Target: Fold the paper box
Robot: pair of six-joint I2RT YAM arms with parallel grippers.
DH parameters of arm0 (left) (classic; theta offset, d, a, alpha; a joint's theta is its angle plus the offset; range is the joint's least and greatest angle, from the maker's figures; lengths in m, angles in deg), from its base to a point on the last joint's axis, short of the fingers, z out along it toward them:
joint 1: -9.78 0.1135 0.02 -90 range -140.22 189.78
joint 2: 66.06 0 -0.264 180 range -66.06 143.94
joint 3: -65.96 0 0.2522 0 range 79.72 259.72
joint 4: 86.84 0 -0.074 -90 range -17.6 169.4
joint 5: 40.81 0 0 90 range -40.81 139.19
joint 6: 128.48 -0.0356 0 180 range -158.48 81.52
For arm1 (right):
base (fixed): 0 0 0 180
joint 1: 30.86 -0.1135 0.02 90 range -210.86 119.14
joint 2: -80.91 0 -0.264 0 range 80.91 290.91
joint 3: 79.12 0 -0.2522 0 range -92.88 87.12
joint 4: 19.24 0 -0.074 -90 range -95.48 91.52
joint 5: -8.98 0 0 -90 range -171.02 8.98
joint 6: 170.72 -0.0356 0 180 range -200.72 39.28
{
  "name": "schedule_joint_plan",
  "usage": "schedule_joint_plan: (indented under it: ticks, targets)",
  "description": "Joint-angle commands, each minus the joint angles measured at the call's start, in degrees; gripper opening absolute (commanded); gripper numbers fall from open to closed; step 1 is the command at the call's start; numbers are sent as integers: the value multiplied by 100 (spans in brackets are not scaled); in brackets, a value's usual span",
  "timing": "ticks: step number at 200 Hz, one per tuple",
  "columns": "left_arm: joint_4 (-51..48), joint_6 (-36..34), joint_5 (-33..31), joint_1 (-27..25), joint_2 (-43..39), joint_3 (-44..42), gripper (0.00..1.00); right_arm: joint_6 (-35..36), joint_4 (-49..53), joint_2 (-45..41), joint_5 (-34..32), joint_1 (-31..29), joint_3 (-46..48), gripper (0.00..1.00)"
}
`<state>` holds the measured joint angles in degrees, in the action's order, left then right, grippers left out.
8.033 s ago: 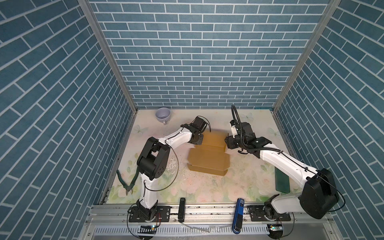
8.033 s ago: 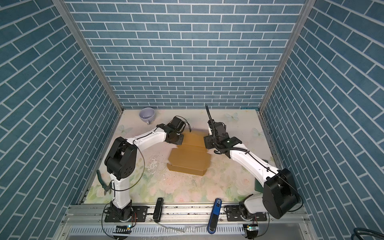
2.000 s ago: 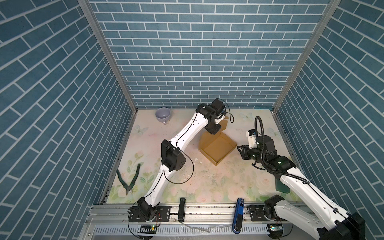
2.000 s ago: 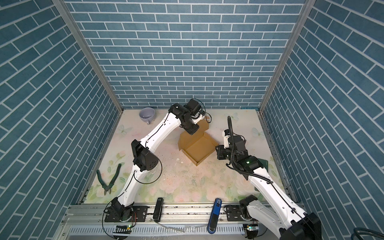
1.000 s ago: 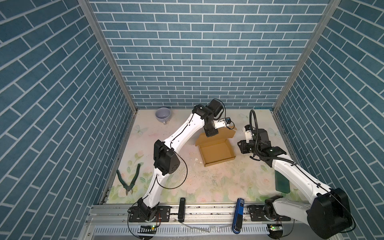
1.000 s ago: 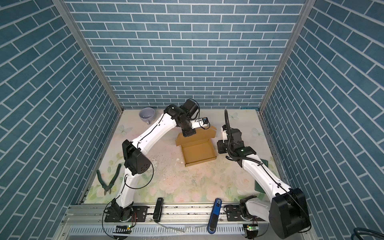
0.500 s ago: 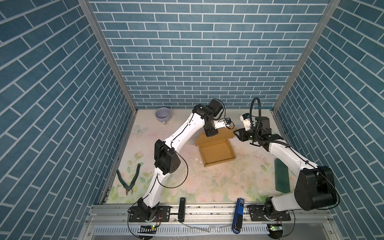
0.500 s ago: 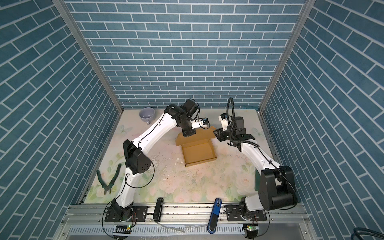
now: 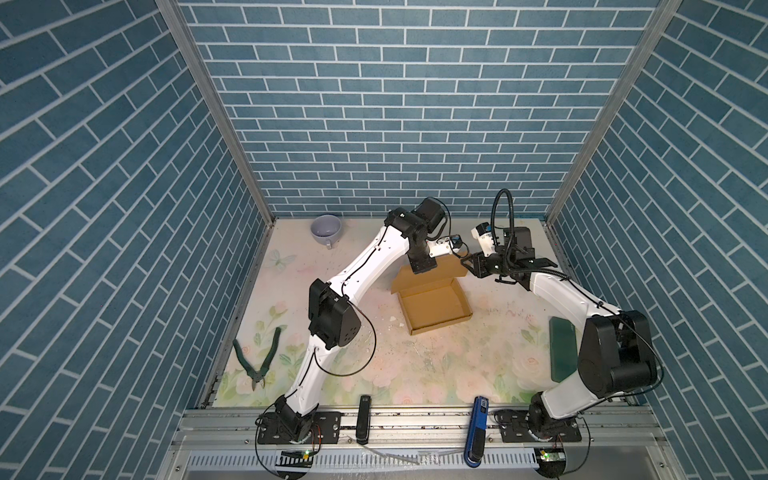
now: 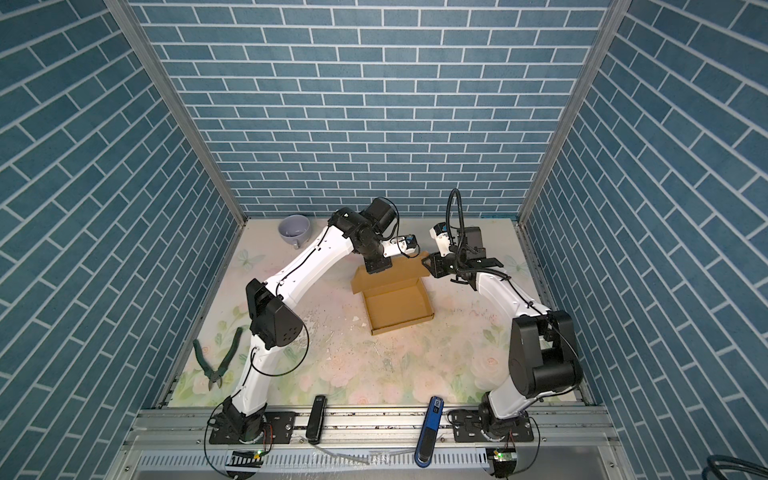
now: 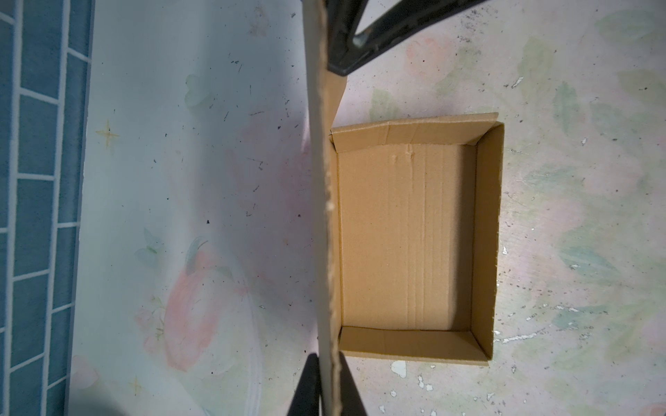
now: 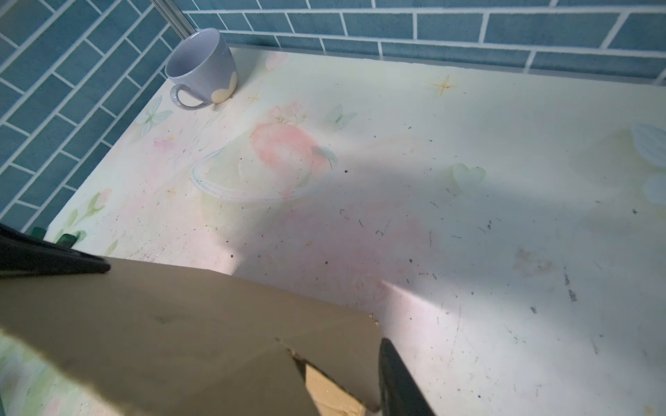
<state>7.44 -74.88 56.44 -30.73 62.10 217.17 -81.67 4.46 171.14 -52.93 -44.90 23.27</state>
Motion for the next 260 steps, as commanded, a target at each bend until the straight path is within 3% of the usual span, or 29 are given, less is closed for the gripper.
schedule_joint_plan:
  ticks: [1,48,118,162,199,260]
  targets:
    - [31,108,134,14,48,122,11,288,131,31,214,-37,-281,30]
    - [119,236,171,8,36,115,11,218,255,4,102,-146,-268,16]
    - [378,473,138,8,-108,-172,13,270,436,-159,-431,-361,-180,6]
    - [609,705,-180,26,-430,-556,23,436,562,-360,-629,-397,-77,2]
    - [779,985,-436,150,-823,-989,39,551,664,-428,-648,-397,-15,1]
    - [1316,1451,-586,562,-1836,-2242,52,631,652,-503,-595,-414,101,0]
